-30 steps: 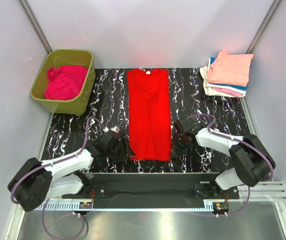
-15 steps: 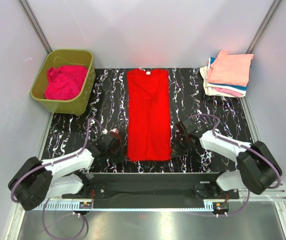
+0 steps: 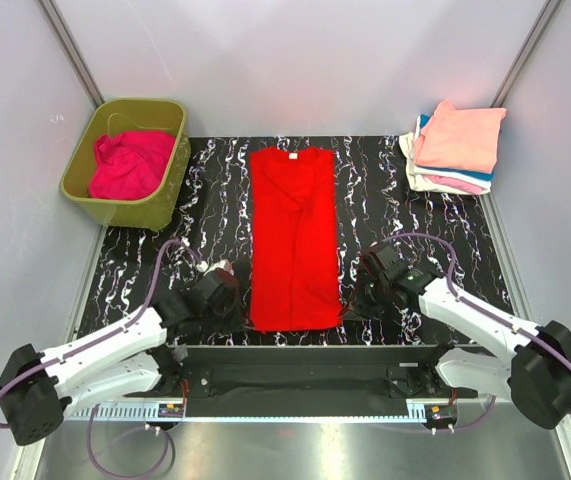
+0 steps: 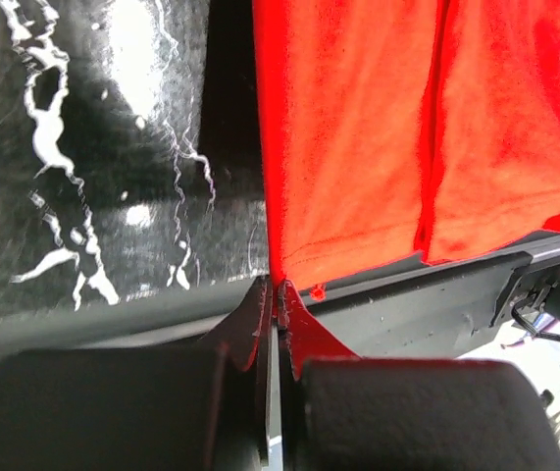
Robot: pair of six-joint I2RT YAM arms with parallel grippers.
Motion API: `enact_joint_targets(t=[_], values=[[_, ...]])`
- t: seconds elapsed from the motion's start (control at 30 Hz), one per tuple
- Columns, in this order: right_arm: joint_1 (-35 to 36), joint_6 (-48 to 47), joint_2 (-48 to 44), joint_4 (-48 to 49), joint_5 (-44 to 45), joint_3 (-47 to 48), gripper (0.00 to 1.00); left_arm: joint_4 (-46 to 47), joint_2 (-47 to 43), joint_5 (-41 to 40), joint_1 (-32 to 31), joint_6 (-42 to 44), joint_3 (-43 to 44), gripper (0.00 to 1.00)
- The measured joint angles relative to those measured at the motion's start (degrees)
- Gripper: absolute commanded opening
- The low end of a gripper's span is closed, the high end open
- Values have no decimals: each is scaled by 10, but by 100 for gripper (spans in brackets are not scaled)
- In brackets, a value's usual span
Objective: Fold and stack the t-shirts
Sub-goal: Fold the tshirt
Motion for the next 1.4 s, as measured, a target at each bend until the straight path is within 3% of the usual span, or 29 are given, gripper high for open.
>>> enact_joint_targets(t=[0.3,0.87,1.4], values=[[-4,-25,12,-75,45,104,0,-85,75,-51,8,47,158,1],[-136,-173,265,-86,47,391,0,-94,306,-44,183,238,409,1],[-177,-212,456,-99,35,580,0,-104,493,1,258,329,596,1]])
